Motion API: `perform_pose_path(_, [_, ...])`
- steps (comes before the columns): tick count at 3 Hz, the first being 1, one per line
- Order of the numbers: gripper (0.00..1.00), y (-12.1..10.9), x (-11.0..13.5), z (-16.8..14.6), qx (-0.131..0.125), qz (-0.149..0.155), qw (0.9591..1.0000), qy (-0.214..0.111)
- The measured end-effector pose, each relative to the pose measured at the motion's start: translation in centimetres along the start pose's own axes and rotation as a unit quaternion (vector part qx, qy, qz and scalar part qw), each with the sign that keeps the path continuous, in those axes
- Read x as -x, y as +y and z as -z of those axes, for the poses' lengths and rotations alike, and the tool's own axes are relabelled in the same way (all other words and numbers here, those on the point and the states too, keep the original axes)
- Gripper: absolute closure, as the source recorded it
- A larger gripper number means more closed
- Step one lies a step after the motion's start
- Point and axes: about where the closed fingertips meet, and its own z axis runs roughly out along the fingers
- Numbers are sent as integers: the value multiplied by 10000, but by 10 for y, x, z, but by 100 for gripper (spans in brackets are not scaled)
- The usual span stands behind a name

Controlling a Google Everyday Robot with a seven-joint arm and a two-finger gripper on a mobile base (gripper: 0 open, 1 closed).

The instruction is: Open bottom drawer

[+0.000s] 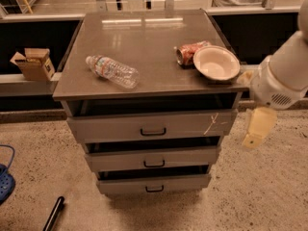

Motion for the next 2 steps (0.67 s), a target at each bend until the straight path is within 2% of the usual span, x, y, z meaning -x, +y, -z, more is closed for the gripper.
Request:
perform_pose_path(1, [0,8,-8,-33,-41,349,9992,-195])
perform_pose_path(2, [0,9,-9,-43,-54,506,9984,-248])
